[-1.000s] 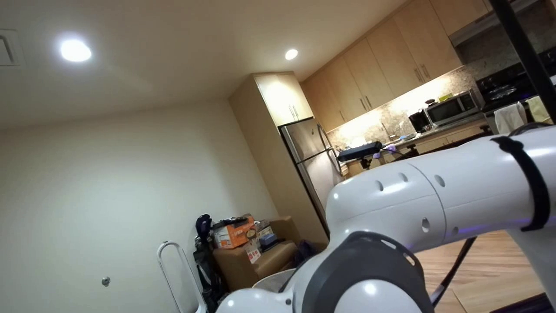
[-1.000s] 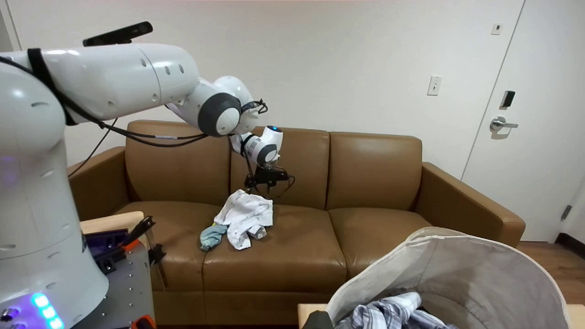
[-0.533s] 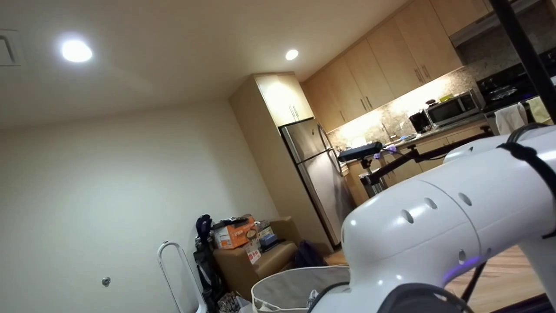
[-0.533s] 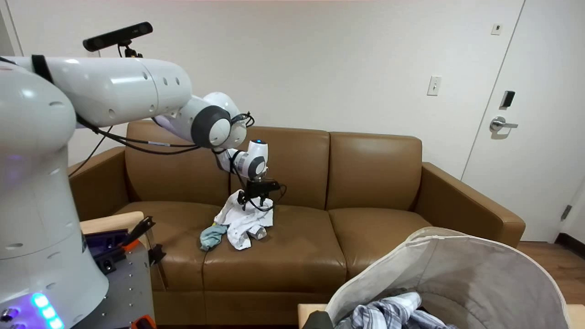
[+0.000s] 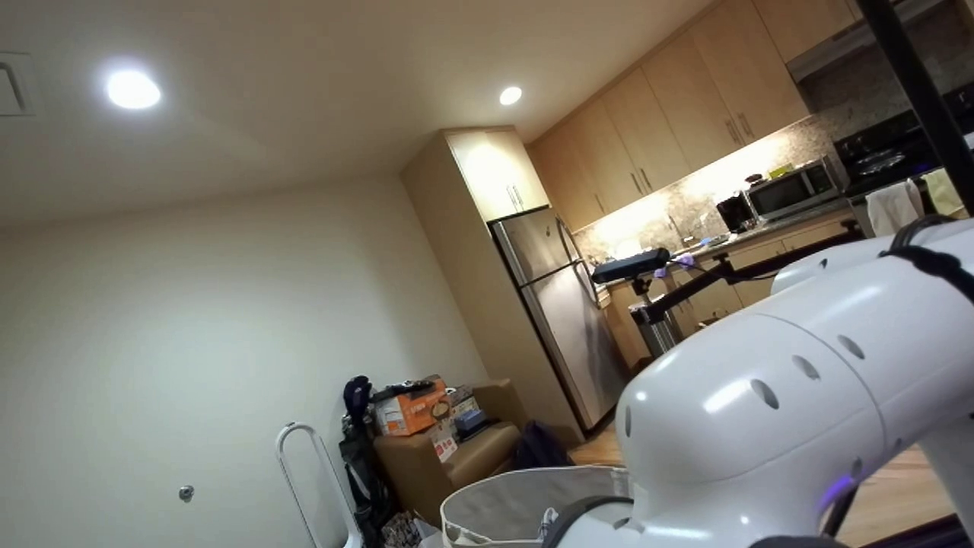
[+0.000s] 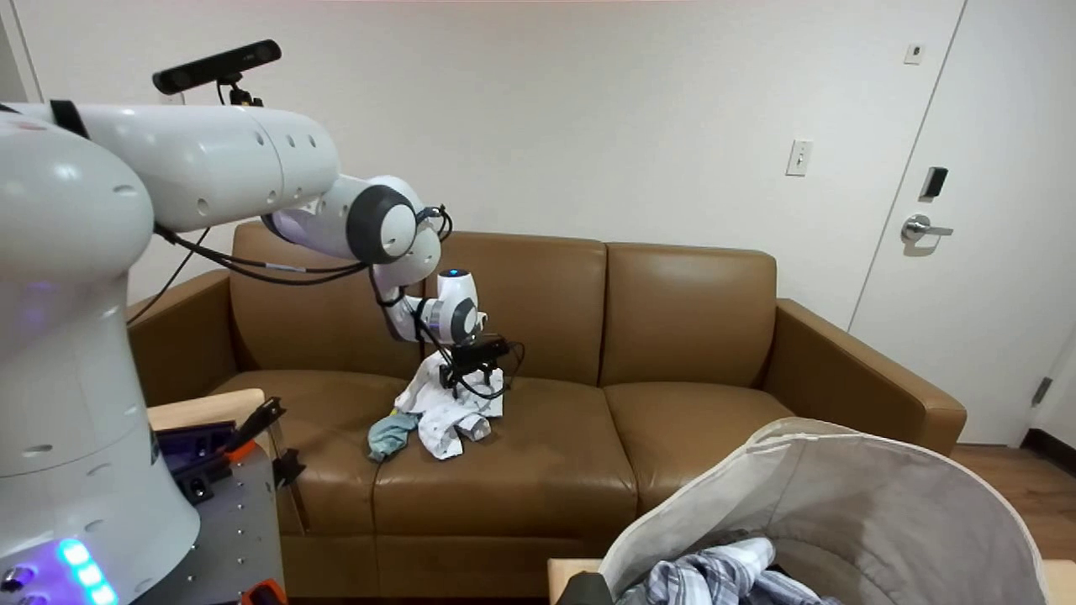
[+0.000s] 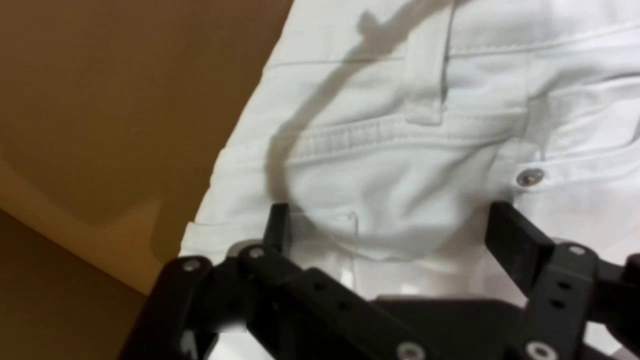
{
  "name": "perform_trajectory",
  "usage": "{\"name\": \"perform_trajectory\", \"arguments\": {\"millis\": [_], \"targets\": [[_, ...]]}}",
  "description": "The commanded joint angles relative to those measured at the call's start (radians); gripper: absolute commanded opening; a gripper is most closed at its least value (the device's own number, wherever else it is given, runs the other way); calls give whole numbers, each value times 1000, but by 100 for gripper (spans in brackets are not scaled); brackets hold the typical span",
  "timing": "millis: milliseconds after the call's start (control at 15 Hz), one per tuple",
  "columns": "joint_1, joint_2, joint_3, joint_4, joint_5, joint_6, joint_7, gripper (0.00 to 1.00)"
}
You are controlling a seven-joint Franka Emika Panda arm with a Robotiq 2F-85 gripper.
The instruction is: Move all the clothes from the couch and put them in the carrier bag
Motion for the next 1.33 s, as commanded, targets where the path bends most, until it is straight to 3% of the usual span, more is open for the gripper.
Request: {"name": "perform_trajectory", "arguments": {"millis": [0,133,267,933,1200,1267], "targets": [[10,0,-50,-52,-63,96,138,100],[13,1,-78,-72,-92,122,196,100],[-3,1,-81,-97,-115,147,230,74],[-26,1,-108,-156,-147,252,308,9],[-59,1,-90,-152,-127,267,341,2],[-38,1,-89,-126,-142,233,327,1]]}}
